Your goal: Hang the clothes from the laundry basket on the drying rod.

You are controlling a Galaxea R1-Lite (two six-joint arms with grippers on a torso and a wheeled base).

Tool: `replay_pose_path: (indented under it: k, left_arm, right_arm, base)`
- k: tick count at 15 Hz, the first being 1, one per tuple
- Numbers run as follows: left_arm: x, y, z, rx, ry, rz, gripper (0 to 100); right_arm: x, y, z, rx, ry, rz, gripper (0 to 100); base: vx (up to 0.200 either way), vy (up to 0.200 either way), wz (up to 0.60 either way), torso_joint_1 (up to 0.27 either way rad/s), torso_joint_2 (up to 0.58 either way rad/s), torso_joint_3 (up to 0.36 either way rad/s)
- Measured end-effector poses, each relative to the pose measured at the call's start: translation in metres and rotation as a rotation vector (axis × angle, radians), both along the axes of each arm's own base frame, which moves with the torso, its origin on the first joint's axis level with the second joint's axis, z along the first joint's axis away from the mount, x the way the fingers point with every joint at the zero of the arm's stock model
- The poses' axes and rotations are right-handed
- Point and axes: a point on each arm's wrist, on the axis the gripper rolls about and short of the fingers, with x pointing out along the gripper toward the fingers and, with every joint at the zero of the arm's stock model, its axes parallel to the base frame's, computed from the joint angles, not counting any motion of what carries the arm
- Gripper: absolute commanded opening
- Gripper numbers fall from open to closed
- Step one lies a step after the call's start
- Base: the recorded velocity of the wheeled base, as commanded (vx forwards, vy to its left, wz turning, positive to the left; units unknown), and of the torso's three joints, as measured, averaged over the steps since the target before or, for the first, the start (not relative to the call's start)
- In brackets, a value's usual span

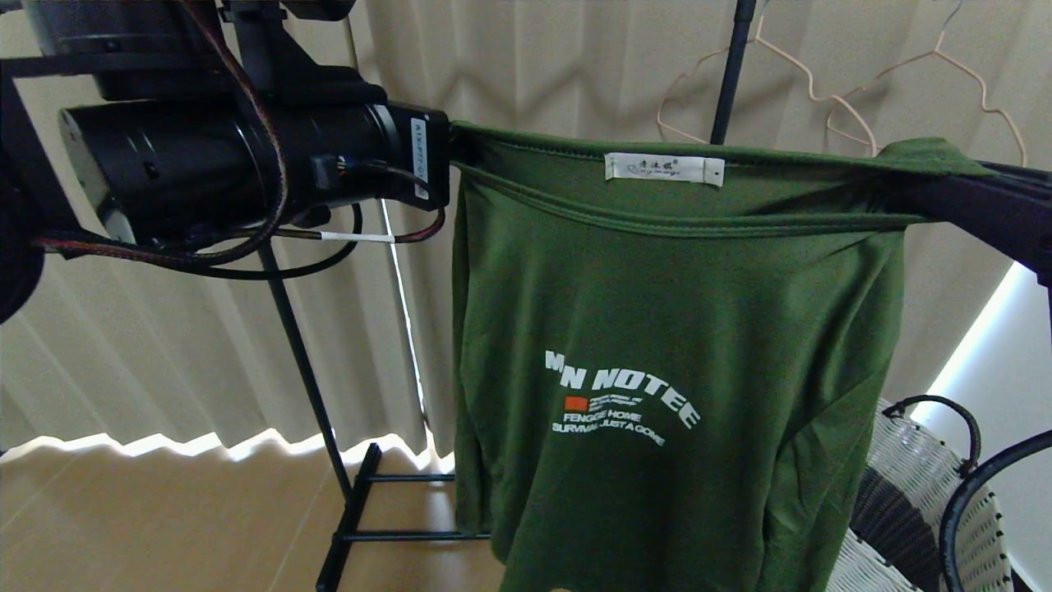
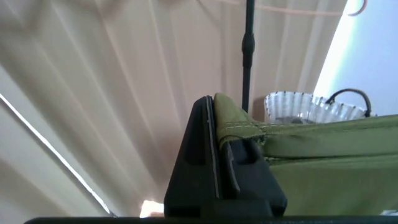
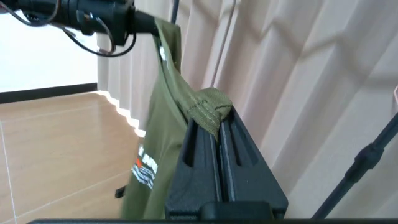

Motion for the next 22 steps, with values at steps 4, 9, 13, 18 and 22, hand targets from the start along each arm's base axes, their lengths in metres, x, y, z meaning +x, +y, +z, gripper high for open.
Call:
replay_pose_path:
  k: [4, 9, 13, 18, 22]
  left_arm:
    - [-0.017, 0.011, -0.004, 0.03, 0.031, -0.005, 0]
    - [-0.068, 0.031, -0.009, 0.062, 0.069, -0.062, 0]
    - [-0.09, 0.037, -0.019, 0.072, 0.076, -0.106, 0]
    - [-0.086, 0.036, -0.005, 0.064, -0.04, -0.097, 0]
    - [-0.079, 0.034, -0.006, 0.077, -0.039, -0.083, 0]
  right_arm:
    - [0.013, 0.002, 0.005, -0.004, -0.007, -0.028, 0]
    - [0.06, 0.016, 0.01, -0.002, -0.006, -0.074, 0]
    - [0.081, 0.024, 0.002, -0.011, 0.01, -0.084, 0]
    - [0.082, 0.024, -0.006, -0.024, 0.035, -0.087, 0]
    - [0.072, 0.016, -0.005, -0.022, 0.031, -0.102, 0]
  base:
    - [0.0, 0.0, 0.0, 0.0, 0.0, 0.0]
    - [0.0, 0.0, 0.0, 0.0, 0.0, 0.0]
    - [0.0, 0.0, 0.0, 0.0, 0.0, 0.0]
    - [0.0, 0.0, 0.0, 0.0, 0.0, 0.0]
    - [0.0, 0.0, 0.0, 0.0, 0.0, 0.0]
